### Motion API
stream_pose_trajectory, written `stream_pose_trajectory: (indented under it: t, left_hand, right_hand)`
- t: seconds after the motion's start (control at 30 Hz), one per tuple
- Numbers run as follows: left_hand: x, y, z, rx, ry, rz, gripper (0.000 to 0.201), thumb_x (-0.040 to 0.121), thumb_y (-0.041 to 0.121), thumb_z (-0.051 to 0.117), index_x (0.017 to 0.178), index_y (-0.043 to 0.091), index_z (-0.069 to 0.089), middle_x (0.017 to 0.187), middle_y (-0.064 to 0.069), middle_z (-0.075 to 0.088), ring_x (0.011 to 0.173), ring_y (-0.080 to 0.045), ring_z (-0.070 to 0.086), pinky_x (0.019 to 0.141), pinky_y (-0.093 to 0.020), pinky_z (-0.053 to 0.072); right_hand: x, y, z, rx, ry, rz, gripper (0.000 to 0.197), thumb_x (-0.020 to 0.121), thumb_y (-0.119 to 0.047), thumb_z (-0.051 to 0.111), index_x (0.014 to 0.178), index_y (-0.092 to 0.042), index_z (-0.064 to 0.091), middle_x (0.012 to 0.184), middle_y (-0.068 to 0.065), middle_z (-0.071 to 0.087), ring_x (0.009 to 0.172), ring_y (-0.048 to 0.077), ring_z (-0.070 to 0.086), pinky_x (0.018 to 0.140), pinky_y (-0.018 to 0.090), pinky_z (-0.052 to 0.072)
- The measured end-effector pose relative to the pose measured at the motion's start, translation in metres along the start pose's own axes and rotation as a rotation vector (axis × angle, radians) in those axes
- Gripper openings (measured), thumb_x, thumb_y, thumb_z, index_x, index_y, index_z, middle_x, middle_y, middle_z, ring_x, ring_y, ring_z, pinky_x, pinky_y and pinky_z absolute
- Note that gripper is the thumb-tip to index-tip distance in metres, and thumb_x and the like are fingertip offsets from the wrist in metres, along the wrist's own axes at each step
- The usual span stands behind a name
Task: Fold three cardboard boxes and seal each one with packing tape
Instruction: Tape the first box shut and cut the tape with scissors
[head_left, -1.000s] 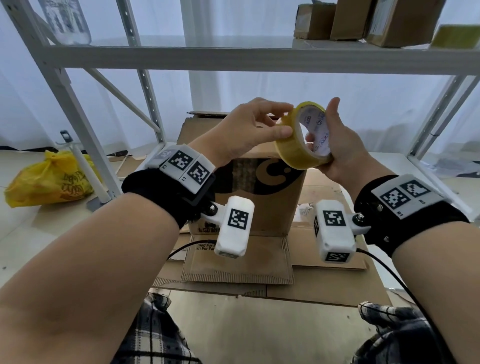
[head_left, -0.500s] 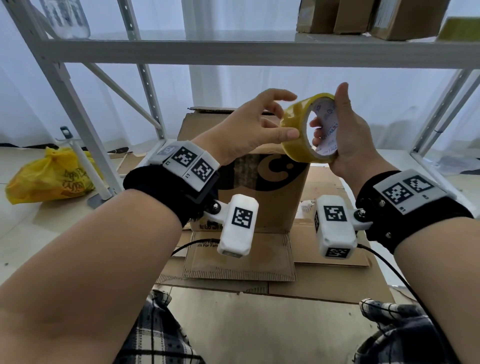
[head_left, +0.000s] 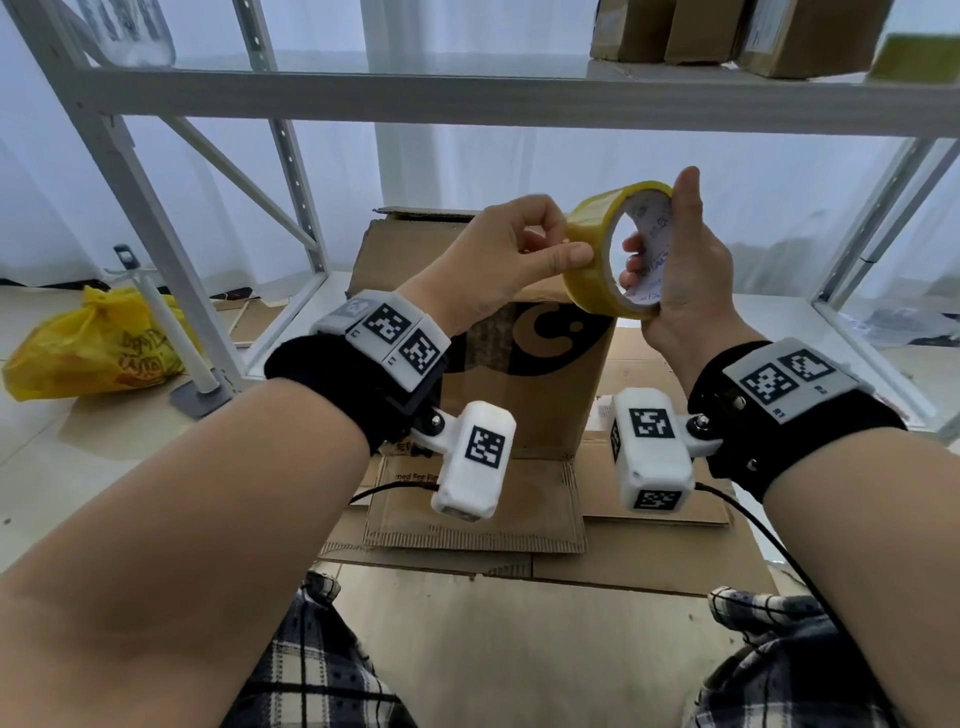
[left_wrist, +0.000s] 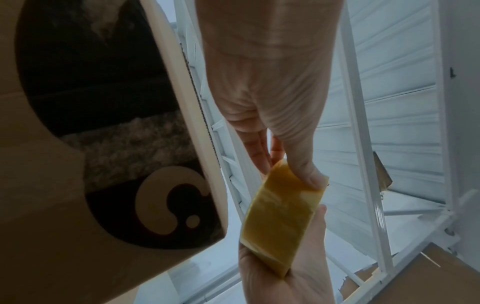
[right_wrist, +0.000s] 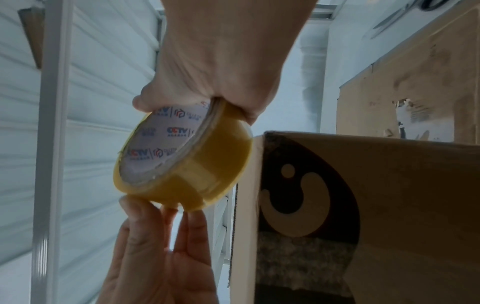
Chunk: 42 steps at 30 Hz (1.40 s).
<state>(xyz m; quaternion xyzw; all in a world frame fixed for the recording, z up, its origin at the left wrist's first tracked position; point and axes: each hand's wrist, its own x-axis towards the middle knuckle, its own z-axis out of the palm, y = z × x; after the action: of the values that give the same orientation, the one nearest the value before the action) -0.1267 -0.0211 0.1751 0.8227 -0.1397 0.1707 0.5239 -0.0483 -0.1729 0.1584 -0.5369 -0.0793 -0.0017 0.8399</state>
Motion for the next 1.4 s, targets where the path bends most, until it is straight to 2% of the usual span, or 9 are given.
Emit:
stream_pose_trajectory:
  t: [0.17, 0.33, 0.5, 0.6, 0.8, 1.1, 1.27, 1.33, 1.4]
  left_hand:
    - [0.000, 0.002, -0.008, 0.005, 0.005, -0.021, 0.054, 0.083, 0.019, 0.072, 0.132, 0.015, 0.050, 0.098, -0.002, 0.058, 0.086, -0.014, 0.064, 0.094, -0.034, 0.052]
    - [-0.003, -0.004, -0.007, 0.089, 0.084, 0.012, 0.036, 0.082, 0.020, 0.073, 0.115, 0.010, 0.064, 0.101, -0.009, 0.067, 0.092, -0.017, 0.067, 0.090, -0.035, 0.054]
    - [-0.002, -0.001, -0.010, 0.015, 0.131, 0.000, 0.014, 0.092, 0.006, 0.060, 0.105, 0.004, 0.064, 0.093, -0.014, 0.068, 0.083, -0.021, 0.070, 0.076, -0.029, 0.058]
    - [-0.001, 0.003, -0.015, 0.131, 0.087, 0.038, 0.010, 0.091, 0.005, 0.061, 0.100, 0.003, 0.064, 0.087, -0.010, 0.069, 0.079, -0.016, 0.070, 0.071, -0.022, 0.057]
    - [-0.005, 0.004, -0.018, 0.311, 0.002, 0.062, 0.006, 0.089, 0.006, 0.063, 0.094, 0.003, 0.063, 0.083, -0.009, 0.070, 0.075, -0.011, 0.070, 0.077, -0.023, 0.057]
    - [0.000, -0.002, -0.015, 0.735, 0.031, 0.123, 0.003, 0.086, 0.011, 0.057, 0.086, 0.010, 0.054, 0.068, 0.007, 0.049, 0.059, -0.007, 0.041, 0.057, -0.012, 0.036]
    - [0.000, -0.004, -0.014, 0.705, 0.184, 0.145, 0.005, 0.087, 0.009, 0.056, 0.087, 0.010, 0.050, 0.080, -0.005, 0.057, 0.069, -0.017, 0.050, 0.063, -0.015, 0.040]
    - [0.002, -0.005, -0.018, 0.583, 0.237, 0.112, 0.010, 0.093, 0.012, 0.054, 0.102, 0.009, 0.058, 0.099, -0.005, 0.064, 0.086, -0.013, 0.059, 0.075, -0.014, 0.047]
    - [0.003, -0.007, -0.019, 0.482, 0.169, 0.068, 0.030, 0.098, 0.014, 0.051, 0.128, 0.013, 0.055, 0.122, 0.000, 0.061, 0.104, -0.005, 0.057, 0.088, -0.008, 0.044]
  right_hand:
    - [-0.002, -0.001, 0.004, -0.030, -0.006, -0.022, 0.041, 0.090, -0.055, 0.053, 0.083, -0.015, 0.063, 0.067, 0.006, 0.055, 0.052, 0.014, 0.047, 0.049, 0.023, 0.041]
    - [-0.002, 0.000, 0.001, -0.116, 0.026, -0.055, 0.039, 0.089, -0.056, 0.055, 0.079, -0.019, 0.064, 0.068, 0.004, 0.057, 0.057, 0.016, 0.050, 0.054, 0.026, 0.044]
    - [-0.002, -0.001, 0.002, -0.113, -0.020, -0.052, 0.040, 0.089, -0.054, 0.056, 0.079, -0.016, 0.064, 0.069, 0.005, 0.056, 0.056, 0.014, 0.050, 0.054, 0.025, 0.043]
    - [-0.002, -0.002, 0.002, -0.103, -0.056, -0.031, 0.040, 0.089, -0.052, 0.056, 0.080, -0.014, 0.063, 0.069, 0.006, 0.054, 0.057, 0.013, 0.050, 0.055, 0.026, 0.042]
    - [-0.004, -0.005, 0.001, -0.137, -0.087, -0.033, 0.039, 0.089, -0.047, 0.060, 0.075, -0.011, 0.058, 0.068, 0.007, 0.052, 0.059, 0.016, 0.049, 0.053, 0.025, 0.040]
    - [-0.005, -0.002, 0.008, -0.195, -0.091, -0.011, 0.042, 0.086, -0.049, 0.064, 0.066, -0.013, 0.057, 0.063, 0.007, 0.055, 0.060, 0.020, 0.050, 0.056, 0.027, 0.043]
    - [0.000, -0.004, 0.004, -0.170, -0.025, -0.011, 0.049, 0.077, -0.063, 0.064, 0.073, -0.014, 0.060, 0.080, 0.011, 0.060, 0.055, 0.013, 0.049, 0.051, 0.026, 0.043]
    - [0.002, -0.006, 0.001, -0.149, -0.044, -0.010, 0.047, 0.079, -0.061, 0.062, 0.074, -0.014, 0.060, 0.080, 0.010, 0.057, 0.056, 0.012, 0.049, 0.052, 0.025, 0.042]
    - [0.003, -0.005, 0.001, -0.159, -0.061, -0.025, 0.043, 0.085, -0.055, 0.061, 0.074, -0.013, 0.060, 0.079, 0.010, 0.057, 0.054, 0.011, 0.049, 0.051, 0.024, 0.042]
